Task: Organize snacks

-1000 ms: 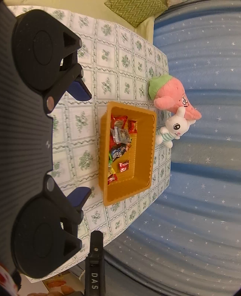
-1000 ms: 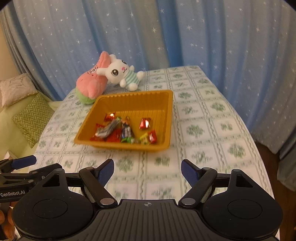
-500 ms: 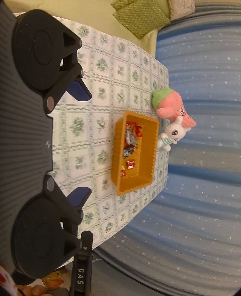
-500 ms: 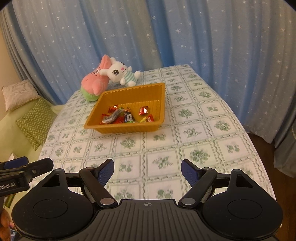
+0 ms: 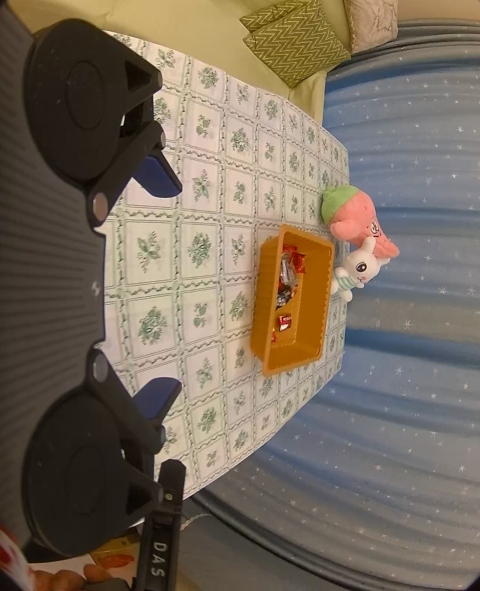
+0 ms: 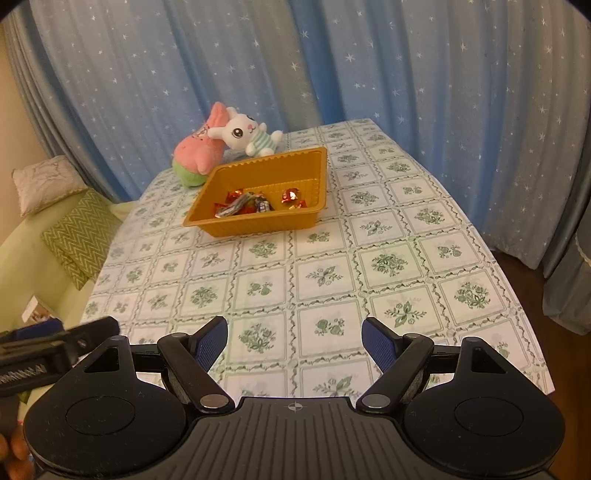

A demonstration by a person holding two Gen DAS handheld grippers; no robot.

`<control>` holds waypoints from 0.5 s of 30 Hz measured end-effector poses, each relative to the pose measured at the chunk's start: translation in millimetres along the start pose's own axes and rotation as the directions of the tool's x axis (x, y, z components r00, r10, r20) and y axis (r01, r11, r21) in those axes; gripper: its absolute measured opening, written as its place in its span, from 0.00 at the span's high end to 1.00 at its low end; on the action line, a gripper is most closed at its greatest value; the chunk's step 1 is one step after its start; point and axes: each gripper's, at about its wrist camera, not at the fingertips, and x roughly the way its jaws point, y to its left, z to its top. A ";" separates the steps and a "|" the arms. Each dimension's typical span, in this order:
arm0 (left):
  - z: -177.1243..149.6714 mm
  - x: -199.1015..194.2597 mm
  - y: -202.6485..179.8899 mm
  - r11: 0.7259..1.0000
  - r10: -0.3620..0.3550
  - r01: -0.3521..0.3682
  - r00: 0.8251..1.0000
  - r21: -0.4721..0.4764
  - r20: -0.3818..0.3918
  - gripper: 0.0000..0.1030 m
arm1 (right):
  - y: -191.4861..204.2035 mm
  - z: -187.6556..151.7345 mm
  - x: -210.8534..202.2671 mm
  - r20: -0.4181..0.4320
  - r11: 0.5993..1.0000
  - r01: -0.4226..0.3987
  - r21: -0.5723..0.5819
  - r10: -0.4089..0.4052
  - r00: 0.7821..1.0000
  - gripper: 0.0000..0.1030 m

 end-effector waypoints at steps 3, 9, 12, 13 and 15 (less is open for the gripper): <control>-8.2 -5.2 -2.6 1.000 -0.002 0.002 1.000 -0.007 -0.004 0.00 | 1.9 -5.4 -11.0 0.006 1.000 -0.017 0.001 0.017 1.000 0.23; -20.8 -15.3 -9.2 1.000 0.000 0.000 1.000 0.001 -0.012 0.00 | 7.5 -18.2 -30.0 0.037 0.999 0.009 -0.049 -0.007 0.999 0.23; -24.6 -20.4 -10.9 1.000 0.005 -0.005 1.000 0.004 -0.006 0.00 | 9.9 -24.6 -36.3 0.045 0.998 0.016 -0.068 -0.013 0.999 0.23; -25.1 -21.9 -11.0 1.000 0.008 -0.008 1.000 0.004 -0.004 0.00 | 9.8 -26.5 -37.8 0.048 0.997 0.019 -0.074 -0.015 0.999 0.23; -25.3 -24.5 -10.2 1.000 0.013 -0.013 1.000 -0.003 0.000 0.00 | 10.4 -28.7 -40.4 0.052 0.997 0.020 -0.079 -0.016 0.999 0.23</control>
